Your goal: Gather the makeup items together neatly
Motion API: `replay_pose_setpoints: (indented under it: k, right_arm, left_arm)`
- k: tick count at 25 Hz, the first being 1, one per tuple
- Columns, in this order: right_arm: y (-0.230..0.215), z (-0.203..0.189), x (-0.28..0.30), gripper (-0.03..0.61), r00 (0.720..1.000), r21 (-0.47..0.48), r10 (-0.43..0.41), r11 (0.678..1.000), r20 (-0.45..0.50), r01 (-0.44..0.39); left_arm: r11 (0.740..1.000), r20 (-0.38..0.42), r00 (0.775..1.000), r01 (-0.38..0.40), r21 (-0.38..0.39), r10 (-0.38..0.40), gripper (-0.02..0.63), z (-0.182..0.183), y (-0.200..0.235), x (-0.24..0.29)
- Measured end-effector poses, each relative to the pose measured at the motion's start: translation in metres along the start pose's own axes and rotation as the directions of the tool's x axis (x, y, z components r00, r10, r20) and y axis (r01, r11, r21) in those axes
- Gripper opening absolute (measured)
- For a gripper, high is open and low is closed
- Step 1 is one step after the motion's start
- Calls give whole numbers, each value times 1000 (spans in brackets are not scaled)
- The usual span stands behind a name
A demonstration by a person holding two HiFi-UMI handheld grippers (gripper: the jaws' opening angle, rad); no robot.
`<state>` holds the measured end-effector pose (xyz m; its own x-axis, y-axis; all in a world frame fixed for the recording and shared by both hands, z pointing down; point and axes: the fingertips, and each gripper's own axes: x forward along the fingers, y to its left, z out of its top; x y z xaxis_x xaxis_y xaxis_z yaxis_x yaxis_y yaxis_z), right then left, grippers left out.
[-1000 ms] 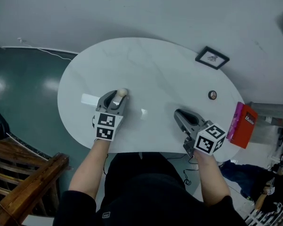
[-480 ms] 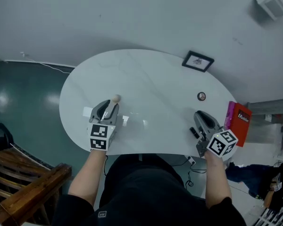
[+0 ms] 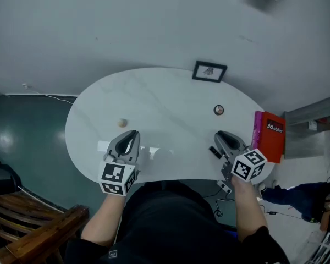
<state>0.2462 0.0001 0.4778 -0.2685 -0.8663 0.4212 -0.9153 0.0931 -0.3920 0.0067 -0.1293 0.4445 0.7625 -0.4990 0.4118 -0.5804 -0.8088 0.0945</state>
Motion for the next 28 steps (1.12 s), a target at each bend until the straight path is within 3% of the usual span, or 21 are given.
replay_pose_setpoints:
  k: [7,10,13,18,24,28]
  right_arm:
    - [-26,-34,-25,43,999,-34,-28,999,-46,26]
    - [-37,-62,-27,93,993,-74,-27,997,-117,19]
    - [-50,-103,-23,115,968,-135,-37,991,-249,3]
    - [-64,-153,-16,123,902,-191,-41,981,-429,-46]
    - [-74,-176,-9,114,859,-214,-76,976,-506,-40]
    - [-77,-179,-6,104,850,-208,-91,978,-519,-22]
  left_arm:
    - [993,-20,993,114,4,-114,26,3,-74,22]
    - [987,-44,986,160,19,-159,26,1,-104,32]
    - [982,-61,981,185,26,-184,26,1,-127,37]
    - [985,-70,983,173,16,-172,26,4,-144,38]
    - [989,-83,985,151,1,-151,26,-1,-141,38]
    - [989,-72,986,149,-7,-149,26,3,-130,40]
